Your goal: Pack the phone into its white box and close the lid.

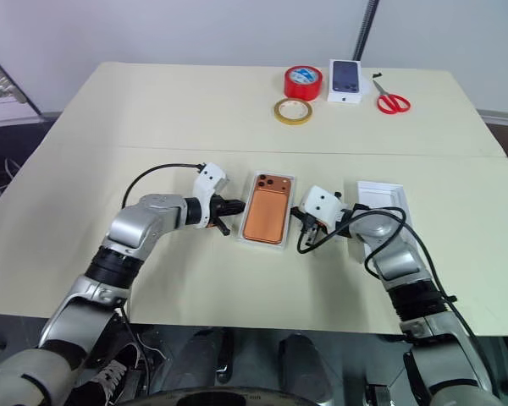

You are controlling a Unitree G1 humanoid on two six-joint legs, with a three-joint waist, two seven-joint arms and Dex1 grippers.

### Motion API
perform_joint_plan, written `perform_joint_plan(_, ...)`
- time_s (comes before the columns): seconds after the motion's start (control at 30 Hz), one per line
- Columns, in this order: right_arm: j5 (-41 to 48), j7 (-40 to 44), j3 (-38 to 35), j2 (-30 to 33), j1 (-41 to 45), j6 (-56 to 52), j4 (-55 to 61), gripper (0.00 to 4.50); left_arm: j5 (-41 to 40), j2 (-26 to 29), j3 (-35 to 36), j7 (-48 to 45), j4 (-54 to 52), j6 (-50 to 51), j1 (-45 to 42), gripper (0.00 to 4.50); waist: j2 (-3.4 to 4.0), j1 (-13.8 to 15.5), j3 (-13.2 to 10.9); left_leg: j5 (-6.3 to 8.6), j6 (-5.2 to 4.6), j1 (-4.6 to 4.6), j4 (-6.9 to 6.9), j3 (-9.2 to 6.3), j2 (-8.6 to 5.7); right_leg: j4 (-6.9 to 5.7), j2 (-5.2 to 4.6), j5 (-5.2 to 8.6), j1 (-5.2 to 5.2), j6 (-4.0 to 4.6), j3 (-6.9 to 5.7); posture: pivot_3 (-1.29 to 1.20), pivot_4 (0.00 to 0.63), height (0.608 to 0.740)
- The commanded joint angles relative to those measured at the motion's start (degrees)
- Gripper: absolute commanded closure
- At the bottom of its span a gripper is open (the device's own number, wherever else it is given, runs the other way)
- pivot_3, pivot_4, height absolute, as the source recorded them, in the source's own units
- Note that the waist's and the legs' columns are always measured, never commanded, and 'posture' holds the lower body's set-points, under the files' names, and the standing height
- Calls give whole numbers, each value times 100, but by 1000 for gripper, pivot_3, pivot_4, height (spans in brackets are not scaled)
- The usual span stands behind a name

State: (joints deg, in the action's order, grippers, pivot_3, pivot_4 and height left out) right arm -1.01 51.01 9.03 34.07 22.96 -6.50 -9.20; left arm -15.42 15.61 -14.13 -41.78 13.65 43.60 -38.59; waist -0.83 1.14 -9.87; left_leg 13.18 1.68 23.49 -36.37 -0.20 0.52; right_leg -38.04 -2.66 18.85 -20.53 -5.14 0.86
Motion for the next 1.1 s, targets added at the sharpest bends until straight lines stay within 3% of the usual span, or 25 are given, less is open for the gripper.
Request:
perform_joint_plan(0.03, 134, 89, -133, 149, -111, -22, 363, 4488, -69, -806, -697, -556, 308, -87, -378, 4500, 0, 67, 0, 4, -7, 0, -7, 1, 0, 2, 0, 0, 3, 0, 1, 0, 150, 740)
perform_joint_plan(0.13, 258, 186, -539, 582, -453, -152, 524, 4488, 147, -1485, -901, -727, 853, -378, -800, 4500, 4, 206, 1, 16, -27, 10, -31, -4, -16, 3, -13, 7, 12, -12, -4, 0, 150, 740)
perform_joint_plan(0.33, 453, 380, -1001, 1011, -1079, -398, 941, 4488, 364, -2027, -923, -968, 1275, -722, -980, 4500, 7, 188, 1, 41, -68, 66, -86, 4, -30, 8, -28, 11, -11, -20, 5, 0, 150, 740)
perform_joint_plan(0.6, 435, 336, -1057, 1020, -1248, -629, 1238, 4488, 657, -1945, -674, -873, 1791, -1049, -1127, 4500, 11, -36, 2, 40, -67, 59, -81, -1, -12, -4, -10, 11, -15, -20, 3, 0, 150, 740)
perform_joint_plan(0.93, 519, 811, -1023, 1321, -1389, -1091, 1350, 4488, 786, -1876, -521, -700, 1712, -1052, -961, 4500, 11, -54, 2, 40, -67, 56, -82, -1, -9, -5, -8, 11, -14, -21, 4, 0, 150, 740)
perform_joint_plan(1.1, 239, 503, -1071, 1304, -1240, -585, 1061, 4488, 735, -1751, -583, -914, 1397, -930, -777, 4500, 11, -87, 2, 40, -67, 56, -81, 0, -4, -6, -4, 11, -15, -21, 5, 0, 150, 740)
